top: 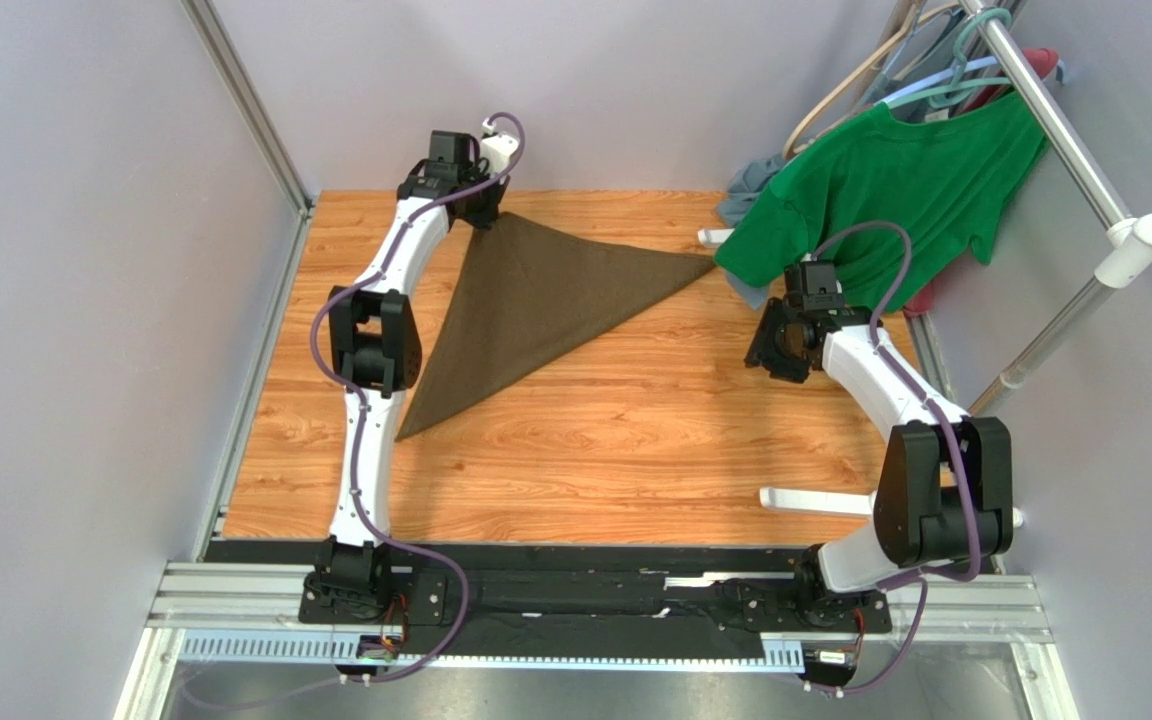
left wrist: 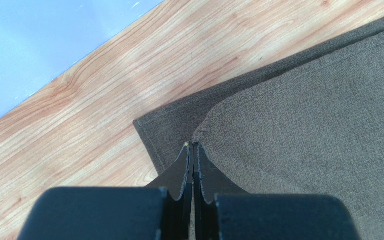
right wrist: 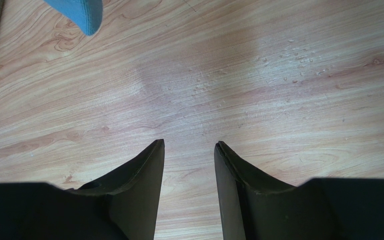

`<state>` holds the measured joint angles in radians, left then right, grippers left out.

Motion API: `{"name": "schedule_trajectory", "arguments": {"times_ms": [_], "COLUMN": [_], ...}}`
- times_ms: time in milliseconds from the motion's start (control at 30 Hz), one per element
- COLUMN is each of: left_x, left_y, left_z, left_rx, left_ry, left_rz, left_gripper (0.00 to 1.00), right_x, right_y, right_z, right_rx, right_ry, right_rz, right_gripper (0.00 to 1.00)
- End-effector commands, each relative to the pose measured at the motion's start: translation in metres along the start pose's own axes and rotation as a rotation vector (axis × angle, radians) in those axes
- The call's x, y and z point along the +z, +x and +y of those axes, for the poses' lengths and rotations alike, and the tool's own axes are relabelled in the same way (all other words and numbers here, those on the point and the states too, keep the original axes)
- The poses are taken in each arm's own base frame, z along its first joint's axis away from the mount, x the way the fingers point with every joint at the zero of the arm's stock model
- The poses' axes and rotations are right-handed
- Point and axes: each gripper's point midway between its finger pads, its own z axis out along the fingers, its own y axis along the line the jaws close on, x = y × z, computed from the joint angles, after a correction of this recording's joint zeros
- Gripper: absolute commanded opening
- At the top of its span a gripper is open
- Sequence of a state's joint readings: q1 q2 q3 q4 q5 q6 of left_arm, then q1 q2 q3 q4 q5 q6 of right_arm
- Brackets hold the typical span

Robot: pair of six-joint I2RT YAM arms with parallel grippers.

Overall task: Fold the napkin, place the utensils inside, and roll it up
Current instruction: Fold the napkin

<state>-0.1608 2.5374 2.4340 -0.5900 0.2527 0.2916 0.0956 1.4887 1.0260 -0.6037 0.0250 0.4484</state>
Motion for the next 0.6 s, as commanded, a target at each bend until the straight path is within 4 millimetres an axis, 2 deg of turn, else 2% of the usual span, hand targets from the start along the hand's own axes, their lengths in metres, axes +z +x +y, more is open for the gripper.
{"name": "schedule_trajectory", "arguments": {"times_ms": [0, 300, 333, 367, 467, 533, 567], "left_x": [0.0, 0.002, 0.002, 0.001, -0.006, -0.016, -0.019], "left_y": [-0.014, -0.009, -0.011, -0.012, -0.022, -0.033, -0.037], "left_z": [0.014, 0.029, 0.03, 0.034, 0.045, 0.048, 0.049], "left_rx": [0.038, 0.042, 0.043, 0.038, 0.012, -0.001, -0.014], "left_ry": [-0.029, -0.103, -0.112, -0.135, -0.197, -0.224, -0.23], "left_rz": [-0.05, -0.033, -0.036, -0.041, -0.061, -0.084, -0.094], "left_gripper": [0.0, 0.0, 0.04, 0.27, 0.82, 0.92, 0.96], "right_x": [-0.004, 0.001, 0.0, 0.001, -0.001, -0.001, -0.004], "right_y": [-0.02, -0.018, -0.019, -0.018, -0.017, -0.017, -0.013], "right_z": [0.012, 0.012, 0.013, 0.014, 0.02, 0.023, 0.033], "right_rx": [0.009, 0.007, 0.006, 0.005, 0.005, 0.02, 0.019], "right_ry": [-0.025, -0.022, -0.024, -0.027, -0.054, -0.068, -0.118], "right_rz": [-0.055, -0.046, -0.05, -0.045, -0.054, -0.072, -0.058], "right_gripper": [0.45, 0.45, 0.45, 0.47, 0.49, 0.49, 0.5]}}
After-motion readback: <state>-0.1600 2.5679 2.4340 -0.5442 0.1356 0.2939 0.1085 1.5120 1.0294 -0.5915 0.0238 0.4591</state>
